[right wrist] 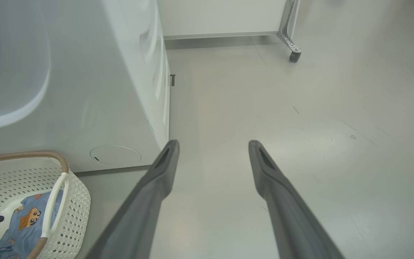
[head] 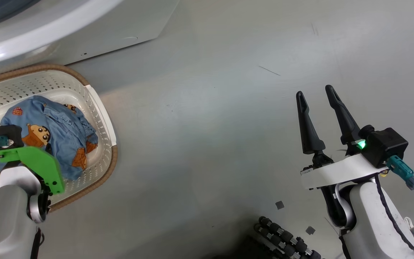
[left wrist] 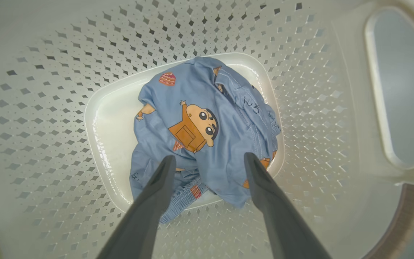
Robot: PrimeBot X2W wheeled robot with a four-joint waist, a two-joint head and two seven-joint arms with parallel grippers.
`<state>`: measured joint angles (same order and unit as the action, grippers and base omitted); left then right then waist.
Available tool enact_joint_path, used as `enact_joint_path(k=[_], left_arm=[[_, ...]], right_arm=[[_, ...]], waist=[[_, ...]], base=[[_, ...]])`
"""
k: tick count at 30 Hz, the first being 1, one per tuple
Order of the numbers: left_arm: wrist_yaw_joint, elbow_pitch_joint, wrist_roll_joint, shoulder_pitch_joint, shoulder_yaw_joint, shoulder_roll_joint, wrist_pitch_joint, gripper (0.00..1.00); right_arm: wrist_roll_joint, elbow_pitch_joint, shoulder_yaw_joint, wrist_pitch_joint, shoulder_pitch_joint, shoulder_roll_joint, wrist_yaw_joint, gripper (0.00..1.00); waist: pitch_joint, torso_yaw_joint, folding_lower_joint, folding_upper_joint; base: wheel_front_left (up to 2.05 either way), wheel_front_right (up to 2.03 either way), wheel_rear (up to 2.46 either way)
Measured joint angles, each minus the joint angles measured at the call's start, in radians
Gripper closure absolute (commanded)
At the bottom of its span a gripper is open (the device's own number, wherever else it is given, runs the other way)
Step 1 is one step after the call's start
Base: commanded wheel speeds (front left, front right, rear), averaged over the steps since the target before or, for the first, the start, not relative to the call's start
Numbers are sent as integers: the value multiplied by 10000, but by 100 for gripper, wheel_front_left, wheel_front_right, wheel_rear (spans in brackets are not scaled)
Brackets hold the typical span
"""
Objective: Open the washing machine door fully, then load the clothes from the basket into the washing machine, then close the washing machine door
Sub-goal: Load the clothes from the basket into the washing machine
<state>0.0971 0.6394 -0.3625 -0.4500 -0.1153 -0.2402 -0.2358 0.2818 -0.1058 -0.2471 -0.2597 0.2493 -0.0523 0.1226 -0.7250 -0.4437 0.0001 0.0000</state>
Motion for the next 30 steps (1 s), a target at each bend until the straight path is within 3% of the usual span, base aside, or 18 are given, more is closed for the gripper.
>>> enact_joint_path(k=[30], left_arm=[[-228,1016,176,-2231,-82,-930,-627,0]], right_arm=[[2,194,-188,0,553,54,0,0]], waist=[[-2012,-144,0,0]], base=[[0,0,0]])
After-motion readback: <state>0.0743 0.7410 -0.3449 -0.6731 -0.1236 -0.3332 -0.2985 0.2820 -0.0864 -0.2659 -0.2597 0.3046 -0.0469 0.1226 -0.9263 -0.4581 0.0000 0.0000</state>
